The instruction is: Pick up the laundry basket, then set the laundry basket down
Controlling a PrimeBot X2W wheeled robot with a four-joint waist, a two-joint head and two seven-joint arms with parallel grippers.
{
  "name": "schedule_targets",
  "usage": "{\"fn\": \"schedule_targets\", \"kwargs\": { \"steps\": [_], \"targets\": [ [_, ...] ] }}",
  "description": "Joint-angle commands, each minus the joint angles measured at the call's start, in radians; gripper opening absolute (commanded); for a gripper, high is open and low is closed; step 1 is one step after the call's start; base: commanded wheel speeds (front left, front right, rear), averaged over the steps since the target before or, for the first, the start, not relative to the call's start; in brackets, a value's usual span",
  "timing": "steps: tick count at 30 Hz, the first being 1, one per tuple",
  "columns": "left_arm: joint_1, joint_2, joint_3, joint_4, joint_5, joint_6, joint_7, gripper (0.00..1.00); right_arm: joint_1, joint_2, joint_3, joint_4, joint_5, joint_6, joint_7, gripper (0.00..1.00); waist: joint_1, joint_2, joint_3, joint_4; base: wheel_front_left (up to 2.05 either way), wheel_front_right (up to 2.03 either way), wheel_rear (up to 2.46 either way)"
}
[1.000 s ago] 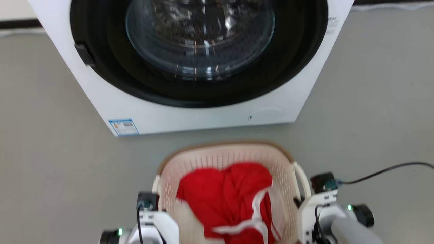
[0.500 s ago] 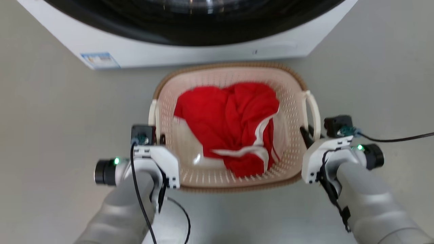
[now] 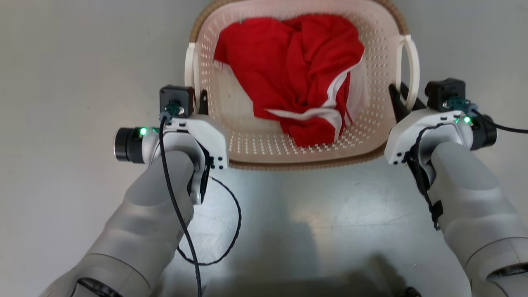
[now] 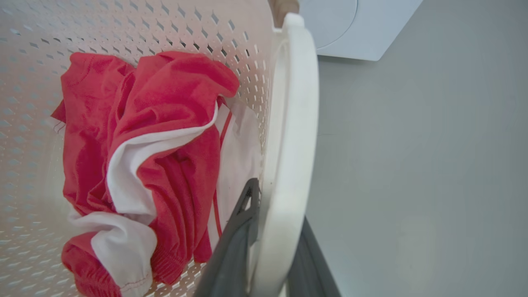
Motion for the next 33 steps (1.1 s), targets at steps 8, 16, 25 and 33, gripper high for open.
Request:
{"fn": "schedule_targets", "kwargs": {
  "steps": [8, 16, 25, 33],
  "targets": [
    [-0.017, -0.004, 0.103, -0.080, 0.113, -0.040, -0.009, 0.00, 0.052, 0.028, -0.121, -0.155, -0.157, 0.006, -0.020, 0.00, 0.0000, 0.0000, 0.091, 0.038, 0.00, 0.00, 0.00],
    [-0.019, -0.005, 0.154, -0.066, 0.201, -0.074, -0.009, 0.00, 0.090, 0.035, -0.156, -0.212, -0.186, 0.006, -0.021, 0.00, 0.0000, 0.0000, 0.100, 0.028, 0.00, 0.00, 0.00],
    [-0.016, -0.006, 0.182, -0.043, 0.232, -0.091, -0.009, 0.00, 0.094, 0.035, -0.144, -0.213, -0.163, 0.006, -0.021, 0.00, 0.0000, 0.0000, 0.109, 0.023, 0.00, 0.00, 0.00],
    [-0.016, -0.006, 0.174, -0.025, 0.226, -0.092, -0.009, 0.00, 0.091, 0.035, -0.130, -0.201, -0.152, 0.006, -0.021, 0.00, 0.0000, 0.0000, 0.111, 0.018, 0.00, 0.00, 0.00]
  ]
}}
